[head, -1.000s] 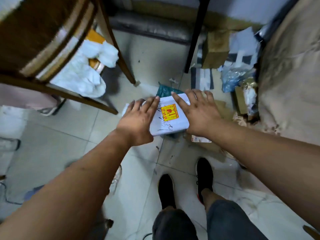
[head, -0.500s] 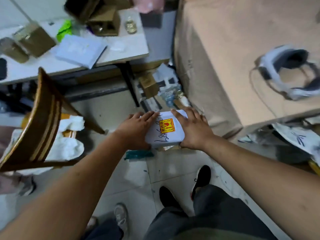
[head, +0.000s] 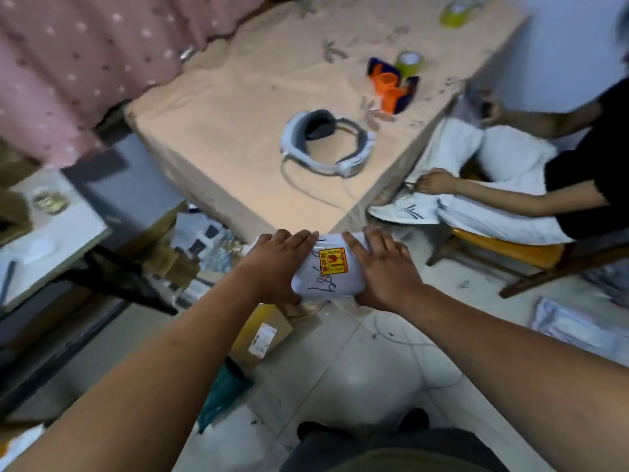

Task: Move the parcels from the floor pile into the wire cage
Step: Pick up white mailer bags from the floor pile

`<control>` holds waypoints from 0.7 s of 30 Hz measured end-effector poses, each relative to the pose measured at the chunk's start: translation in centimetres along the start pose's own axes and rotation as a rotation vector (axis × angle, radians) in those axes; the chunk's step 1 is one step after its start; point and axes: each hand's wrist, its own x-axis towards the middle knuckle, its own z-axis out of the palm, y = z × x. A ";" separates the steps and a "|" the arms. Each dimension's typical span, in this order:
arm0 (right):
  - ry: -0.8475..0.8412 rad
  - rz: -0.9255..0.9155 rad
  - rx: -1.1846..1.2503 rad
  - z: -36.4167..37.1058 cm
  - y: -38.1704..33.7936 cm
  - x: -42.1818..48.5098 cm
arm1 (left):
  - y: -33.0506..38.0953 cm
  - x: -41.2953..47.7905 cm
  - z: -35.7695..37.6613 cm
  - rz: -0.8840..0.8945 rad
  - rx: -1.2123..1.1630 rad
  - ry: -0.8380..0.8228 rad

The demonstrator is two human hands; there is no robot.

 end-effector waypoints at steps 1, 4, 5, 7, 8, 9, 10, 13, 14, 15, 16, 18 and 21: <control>0.011 0.032 0.002 -0.1 2.3 -0.6 | 1.6 1.8 -0.7 0.031 0.011 0.009; 0.034 0.132 0.013 -0.3 9.1 -3.0 | 7.1 7.0 -2.8 0.122 0.035 0.019; 0.037 0.170 0.017 -0.2 11.4 -4.0 | 9.0 8.8 -3.4 0.159 0.042 0.021; 0.035 0.258 0.033 0.1 15.5 -5.9 | 12.6 12.3 -4.6 0.237 0.062 0.025; 0.023 0.309 0.046 0.2 17.3 -7.0 | 14.4 14.0 -5.2 0.279 0.079 0.021; 0.009 0.360 0.058 0.4 19.0 -8.0 | 16.1 15.7 -5.7 0.324 0.100 0.015; 0.002 0.412 0.069 0.6 20.6 -9.0 | 17.8 17.3 -6.2 0.370 0.121 0.014; -0.001 0.574 0.117 1.4 24.4 -11.9 | 22.4 22.1 -7.5 0.533 0.179 0.025; -0.003 0.629 0.130 1.7 25.4 -13.0 | 24.0 23.5 -7.9 0.594 0.202 0.026; -0.005 0.687 0.146 1.9 26.3 -14.0 | 25.6 24.9 -8.4 0.658 0.230 0.026; -0.002 0.750 0.165 2.3 27.0 -15.1 | 27.2 26.1 -8.8 0.720 0.261 0.025; 0.019 0.874 0.199 2.9 28.3 -17.3 | 30.8 28.3 -9.6 0.837 0.322 0.033; 0.049 1.028 0.270 4.1 29.9 -20.5 | 36.2 30.9 -10.1 0.992 0.384 0.034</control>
